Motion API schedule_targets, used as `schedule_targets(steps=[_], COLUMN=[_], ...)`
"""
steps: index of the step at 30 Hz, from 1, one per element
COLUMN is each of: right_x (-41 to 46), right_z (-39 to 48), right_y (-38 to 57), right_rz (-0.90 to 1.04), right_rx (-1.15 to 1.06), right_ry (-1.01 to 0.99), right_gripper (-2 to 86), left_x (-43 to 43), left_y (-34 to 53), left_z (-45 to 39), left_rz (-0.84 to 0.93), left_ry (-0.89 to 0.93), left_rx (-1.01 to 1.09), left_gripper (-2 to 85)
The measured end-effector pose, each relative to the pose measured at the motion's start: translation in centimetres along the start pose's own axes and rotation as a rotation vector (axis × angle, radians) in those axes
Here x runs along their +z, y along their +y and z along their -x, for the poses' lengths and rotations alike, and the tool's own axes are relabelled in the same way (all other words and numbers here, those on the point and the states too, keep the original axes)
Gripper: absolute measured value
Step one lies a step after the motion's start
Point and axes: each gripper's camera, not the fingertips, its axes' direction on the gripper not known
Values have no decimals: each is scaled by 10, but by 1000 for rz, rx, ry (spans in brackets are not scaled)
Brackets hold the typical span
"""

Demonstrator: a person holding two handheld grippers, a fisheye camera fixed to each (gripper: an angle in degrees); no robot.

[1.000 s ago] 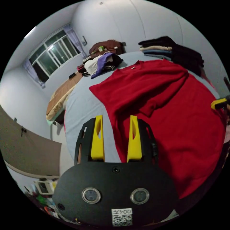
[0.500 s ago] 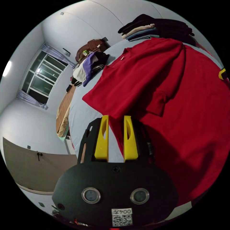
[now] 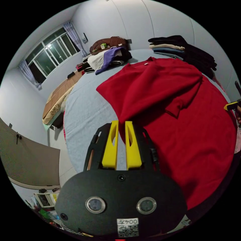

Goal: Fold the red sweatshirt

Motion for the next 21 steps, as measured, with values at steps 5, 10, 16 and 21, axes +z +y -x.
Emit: schedule_targets(steps=[5, 10, 16, 21], right_x=[-6, -15, -54, -50], right_z=[-7, -22, -46, -75], right_y=[0, 1, -41, -108], right_rz=[0, -11, -232, -290], right_rx=[-7, 12, 130, 339], right_ry=[-7, -103, -418, -596], right_gripper=[42, 60, 77, 107], left_x=[-20, -61, -22, -27], left_y=[0, -7, -38, -46], left_z=[50, 95, 95, 112], left_rz=[12, -163, 4, -47], left_ry=[71, 207, 269, 269], left_rx=[-74, -352, -433, -502], left_gripper=[72, 61, 31, 19])
